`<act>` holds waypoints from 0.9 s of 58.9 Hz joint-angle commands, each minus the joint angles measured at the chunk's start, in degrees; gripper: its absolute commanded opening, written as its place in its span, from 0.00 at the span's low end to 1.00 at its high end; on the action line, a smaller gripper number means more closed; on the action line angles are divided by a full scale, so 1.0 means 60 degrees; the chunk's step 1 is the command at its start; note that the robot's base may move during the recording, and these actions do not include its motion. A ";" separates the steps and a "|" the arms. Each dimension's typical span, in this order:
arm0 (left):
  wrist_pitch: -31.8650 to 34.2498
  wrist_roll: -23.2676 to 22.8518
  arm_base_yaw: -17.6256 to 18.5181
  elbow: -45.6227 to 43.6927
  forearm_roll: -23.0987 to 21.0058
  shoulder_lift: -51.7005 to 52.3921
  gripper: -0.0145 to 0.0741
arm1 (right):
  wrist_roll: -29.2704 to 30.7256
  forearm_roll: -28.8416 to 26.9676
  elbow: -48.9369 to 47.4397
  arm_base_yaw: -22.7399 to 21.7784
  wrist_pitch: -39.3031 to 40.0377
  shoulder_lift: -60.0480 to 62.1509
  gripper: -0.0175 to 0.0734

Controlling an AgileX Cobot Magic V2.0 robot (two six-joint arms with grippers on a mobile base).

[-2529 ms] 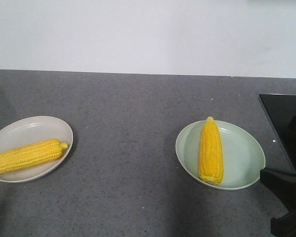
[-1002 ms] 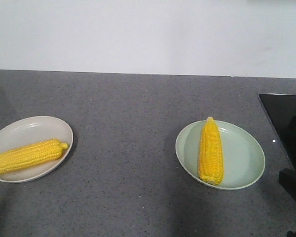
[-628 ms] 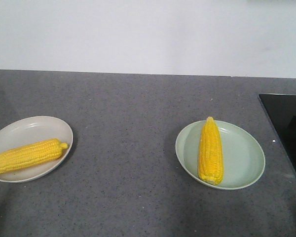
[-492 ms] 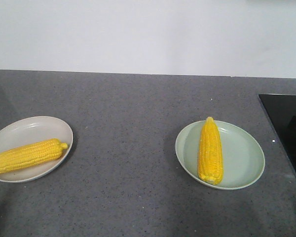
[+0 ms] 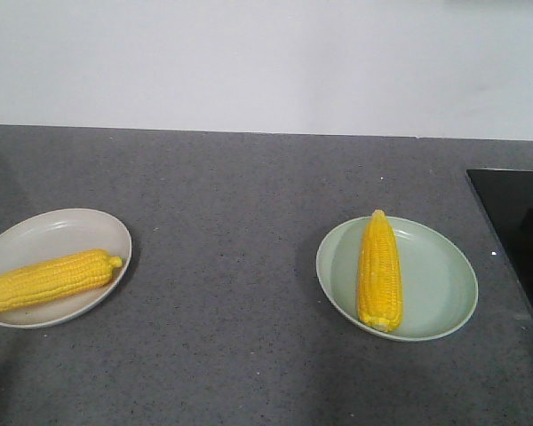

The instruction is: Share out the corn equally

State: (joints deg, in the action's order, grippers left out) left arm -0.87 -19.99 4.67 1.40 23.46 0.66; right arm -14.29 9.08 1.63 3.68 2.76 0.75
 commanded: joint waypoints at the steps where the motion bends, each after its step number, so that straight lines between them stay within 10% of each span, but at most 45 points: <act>1: 0.0664 -0.0035 0.0011 -0.0278 -0.0001 0.0136 0.16 | 0.0120 0.0090 0.0181 -0.0052 0.0662 0.0052 0.19; 53: 0.0664 -0.0035 0.0011 -0.0278 -0.0001 0.0136 0.16 | 0.0121 0.0090 0.0170 -0.0052 0.0676 0.0052 0.19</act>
State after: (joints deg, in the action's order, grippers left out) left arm -0.87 -19.99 4.67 1.40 23.50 0.66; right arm -14.29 9.08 1.63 3.68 2.74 0.82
